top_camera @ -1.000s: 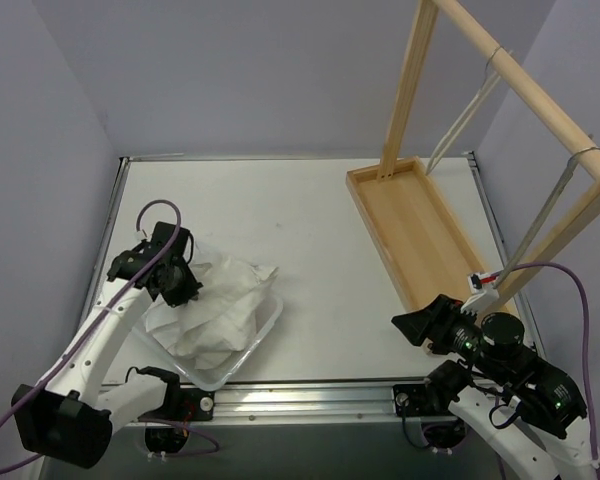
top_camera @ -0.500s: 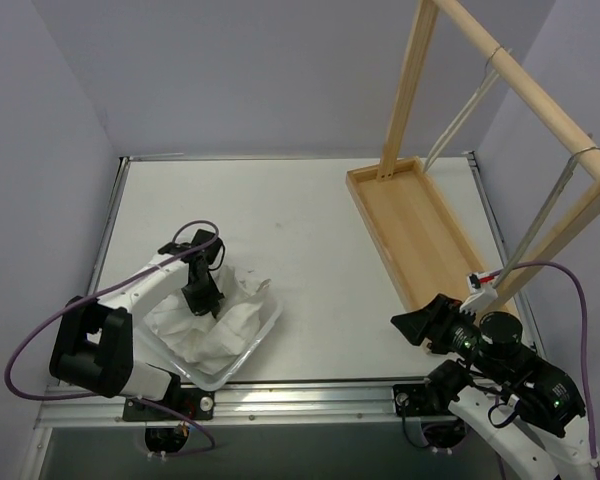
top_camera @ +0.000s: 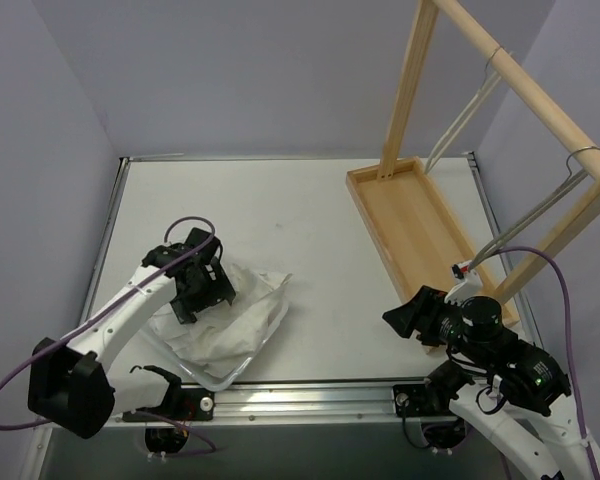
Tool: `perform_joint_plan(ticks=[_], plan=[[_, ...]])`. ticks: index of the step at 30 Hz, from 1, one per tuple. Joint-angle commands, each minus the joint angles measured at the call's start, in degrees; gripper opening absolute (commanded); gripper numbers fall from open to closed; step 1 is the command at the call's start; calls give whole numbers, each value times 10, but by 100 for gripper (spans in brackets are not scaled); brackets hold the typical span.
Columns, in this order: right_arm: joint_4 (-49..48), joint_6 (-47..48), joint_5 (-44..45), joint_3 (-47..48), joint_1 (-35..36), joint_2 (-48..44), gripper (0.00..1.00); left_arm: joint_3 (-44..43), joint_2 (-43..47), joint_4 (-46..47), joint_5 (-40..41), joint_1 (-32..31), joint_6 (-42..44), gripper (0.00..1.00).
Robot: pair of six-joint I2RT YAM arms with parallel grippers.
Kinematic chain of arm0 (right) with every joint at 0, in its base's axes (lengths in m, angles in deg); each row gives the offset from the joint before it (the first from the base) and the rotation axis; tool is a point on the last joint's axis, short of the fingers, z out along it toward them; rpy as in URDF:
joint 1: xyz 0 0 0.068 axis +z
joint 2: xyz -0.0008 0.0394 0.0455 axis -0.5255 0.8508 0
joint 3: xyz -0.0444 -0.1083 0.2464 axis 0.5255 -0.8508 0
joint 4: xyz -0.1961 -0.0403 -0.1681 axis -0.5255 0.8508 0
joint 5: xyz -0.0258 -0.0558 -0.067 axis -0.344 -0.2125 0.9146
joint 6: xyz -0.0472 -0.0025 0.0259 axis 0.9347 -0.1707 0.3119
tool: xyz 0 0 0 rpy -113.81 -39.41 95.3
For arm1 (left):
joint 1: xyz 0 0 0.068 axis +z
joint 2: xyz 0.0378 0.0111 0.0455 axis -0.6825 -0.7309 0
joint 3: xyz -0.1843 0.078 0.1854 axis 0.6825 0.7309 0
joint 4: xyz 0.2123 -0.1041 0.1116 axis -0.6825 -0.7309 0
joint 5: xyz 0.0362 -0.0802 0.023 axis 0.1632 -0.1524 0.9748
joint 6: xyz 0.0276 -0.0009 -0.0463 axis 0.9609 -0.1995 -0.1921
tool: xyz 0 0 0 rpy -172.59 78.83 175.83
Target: Remove the skirt from the hanger
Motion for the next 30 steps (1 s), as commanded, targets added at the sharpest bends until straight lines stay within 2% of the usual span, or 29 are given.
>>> perform_joint_plan(ticks=[1, 7, 11, 14, 17, 18, 23, 25, 28, 30], plan=[[-18, 15, 2, 1, 3, 22, 66, -107, 55, -110, 95, -47, -40, 94], [-36, 9, 3, -22, 1, 33, 73, -168, 99, -163, 136, -75, -56, 94], [-38, 5, 16, -32, 2, 43, 89, -162, 118, -148, 129, -91, -39, 94], [-39, 2, 24, -41, 2, 46, 100, -152, 119, -103, 110, -109, -5, 94], [-42, -3, 34, -49, 2, 48, 100, -154, 95, -64, 95, -154, 19, 94], [-41, -4, 41, -49, 2, 50, 100, -164, 77, -49, 97, -190, 23, 94], [-38, -9, 53, -57, 1, 61, 100, -181, 44, 32, 70, -292, 60, 94], [-41, -11, 52, -63, 2, 49, 100, -163, 52, 93, 49, -328, 66, 94], [-31, -17, 53, -62, 1, 14, 100, -129, 82, 174, 11, -349, 74, 94], [-12, -26, 83, -60, 2, -10, 100, -85, 116, 226, -6, -359, 73, 94]])
